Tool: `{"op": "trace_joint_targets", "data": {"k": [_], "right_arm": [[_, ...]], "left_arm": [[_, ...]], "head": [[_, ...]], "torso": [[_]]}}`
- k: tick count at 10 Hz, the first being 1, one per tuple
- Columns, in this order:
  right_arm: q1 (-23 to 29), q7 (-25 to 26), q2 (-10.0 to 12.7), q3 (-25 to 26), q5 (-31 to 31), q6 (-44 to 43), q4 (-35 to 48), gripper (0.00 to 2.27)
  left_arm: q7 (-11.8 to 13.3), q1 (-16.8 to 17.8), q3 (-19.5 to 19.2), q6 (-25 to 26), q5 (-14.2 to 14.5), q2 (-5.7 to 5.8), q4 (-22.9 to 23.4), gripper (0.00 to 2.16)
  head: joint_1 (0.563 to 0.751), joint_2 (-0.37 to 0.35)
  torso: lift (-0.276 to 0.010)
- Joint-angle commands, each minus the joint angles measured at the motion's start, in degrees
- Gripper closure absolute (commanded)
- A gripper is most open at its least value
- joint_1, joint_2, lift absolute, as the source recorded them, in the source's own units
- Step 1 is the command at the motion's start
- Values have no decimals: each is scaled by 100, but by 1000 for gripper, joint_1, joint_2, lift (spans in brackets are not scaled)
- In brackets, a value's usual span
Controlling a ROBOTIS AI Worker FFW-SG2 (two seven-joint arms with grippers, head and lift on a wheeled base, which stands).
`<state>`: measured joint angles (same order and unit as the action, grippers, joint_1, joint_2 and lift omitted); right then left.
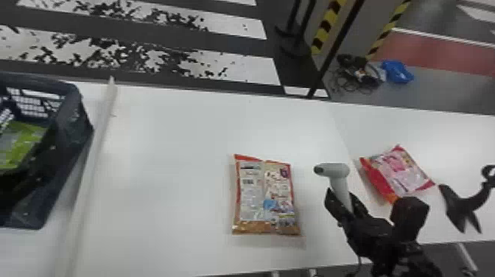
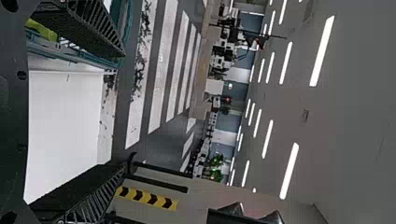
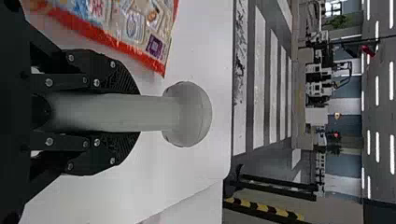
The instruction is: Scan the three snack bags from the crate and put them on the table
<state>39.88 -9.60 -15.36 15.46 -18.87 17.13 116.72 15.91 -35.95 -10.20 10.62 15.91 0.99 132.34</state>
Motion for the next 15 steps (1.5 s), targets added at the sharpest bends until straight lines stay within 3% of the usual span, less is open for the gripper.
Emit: {"op": "trace_joint_targets", "data": {"k": [1,4,8,15], "right_arm": [[187,63,200,-368,-29,516,668,2243],[292,336,411,-1089,102,814,1151,2243],[-15,687,473,-1836,586,744,765,2243],[-341,1171,473,-2363,1016,322,-9,2243]], "left_arm": [[9,-114,-17,-240,9,-20,29,12],[9,-175,-17,-328,44,-20,55,12],[18,-298,-70,-416,123,-29,125,12],[44,-307,18,-433,123,6,143,12]], "head": [[695,-170],[695,-44],[695,71],[695,105]], "torso": [[-94],[-94],[-94],[-94]]}}
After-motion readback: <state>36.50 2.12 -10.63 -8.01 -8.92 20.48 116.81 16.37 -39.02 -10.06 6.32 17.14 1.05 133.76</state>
